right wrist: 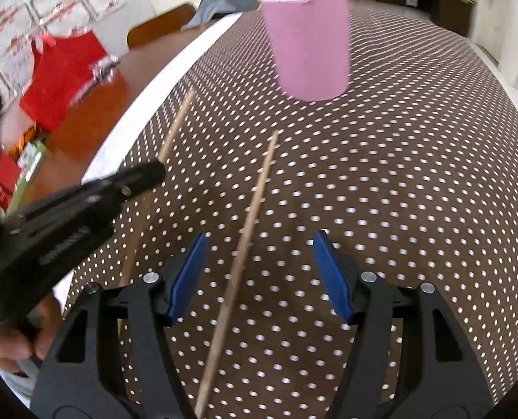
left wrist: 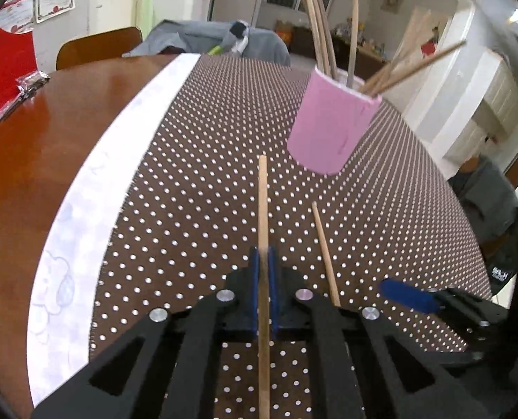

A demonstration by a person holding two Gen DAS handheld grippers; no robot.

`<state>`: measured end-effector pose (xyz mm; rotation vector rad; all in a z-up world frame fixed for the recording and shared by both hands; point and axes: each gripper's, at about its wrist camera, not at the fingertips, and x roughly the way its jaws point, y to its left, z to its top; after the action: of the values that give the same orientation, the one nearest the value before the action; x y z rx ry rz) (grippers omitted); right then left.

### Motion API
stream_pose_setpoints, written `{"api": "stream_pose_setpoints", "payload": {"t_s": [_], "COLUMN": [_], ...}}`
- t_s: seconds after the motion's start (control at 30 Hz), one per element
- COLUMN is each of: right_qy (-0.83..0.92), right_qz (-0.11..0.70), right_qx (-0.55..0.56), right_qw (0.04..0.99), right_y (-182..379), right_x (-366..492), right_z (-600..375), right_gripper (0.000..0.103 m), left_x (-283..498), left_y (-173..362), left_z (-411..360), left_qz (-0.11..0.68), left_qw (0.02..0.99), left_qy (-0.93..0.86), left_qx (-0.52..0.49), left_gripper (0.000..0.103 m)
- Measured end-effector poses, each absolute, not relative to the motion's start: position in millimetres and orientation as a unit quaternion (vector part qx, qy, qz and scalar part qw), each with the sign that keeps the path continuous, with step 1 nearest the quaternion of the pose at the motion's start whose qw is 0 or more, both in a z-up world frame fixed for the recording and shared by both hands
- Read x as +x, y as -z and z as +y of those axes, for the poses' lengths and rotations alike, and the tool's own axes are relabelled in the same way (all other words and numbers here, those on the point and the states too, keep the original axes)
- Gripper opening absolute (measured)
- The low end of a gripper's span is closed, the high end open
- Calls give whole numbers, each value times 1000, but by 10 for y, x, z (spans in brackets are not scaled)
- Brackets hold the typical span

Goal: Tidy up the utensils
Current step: 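Lift both chopsticks over the pink cup and lower them in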

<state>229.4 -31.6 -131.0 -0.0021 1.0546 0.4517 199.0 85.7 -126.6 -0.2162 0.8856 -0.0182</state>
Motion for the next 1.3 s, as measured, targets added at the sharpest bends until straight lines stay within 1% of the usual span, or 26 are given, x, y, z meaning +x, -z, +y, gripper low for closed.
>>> {"api": "stream_pose_setpoints", "payload": {"t_s": [0.03, 0.1, 0.23, 0.27, 0.3, 0.5, 0.57, 0.7, 0.8, 1.03, 1.3], "right_qy": [-212, -208, -194, -192, -187, -200, -207, -219, -225, -227, -213], "right_qz": [505, 521, 529, 529, 527, 525, 514, 479, 446, 343, 232], "right_qx": [-14, -33, -68, -75, -83, -50, -33, 1, 25, 85, 124], "right_qw": [836, 827, 823, 823, 825, 826, 832, 850, 866, 908, 941], "right_y": [1319, 1365, 1370, 1364, 1365, 1399, 1382, 1268, 1133, 703, 197], "right_x": [2319, 2368, 2442, 2459, 2478, 2524, 2489, 2343, 2230, 1941, 1923], "right_z": [-252, -169, -42, -24, -22, -188, -276, -540, -731, -1261, -1528], "right_gripper": [57, 41, 26, 17, 11, 8, 6, 6, 6, 6, 6], "left_x": [1965, 1920, 1834, 1818, 1800, 1688, 1643, 1581, 1549, 1515, 1599], "left_y": [1234, 1185, 1071, 1045, 1017, 860, 805, 703, 616, 421, 168], "left_z": [864, 889, 901, 904, 905, 869, 849, 820, 788, 673, 531], "left_qz": [421, 413, 394, 389, 384, 353, 337, 305, 276, 213, 141], "left_qw": [901, 904, 912, 914, 916, 927, 933, 943, 951, 966, 979], "left_qy": [9, 12, 20, 23, 24, 37, 46, 56, 67, 88, 103], "left_qx": [-106, -108, -112, -114, -115, -118, -120, -120, -124, -119, -105], "left_gripper": [6, 6, 6, 6, 6, 6, 6, 6, 6, 6, 6]}}
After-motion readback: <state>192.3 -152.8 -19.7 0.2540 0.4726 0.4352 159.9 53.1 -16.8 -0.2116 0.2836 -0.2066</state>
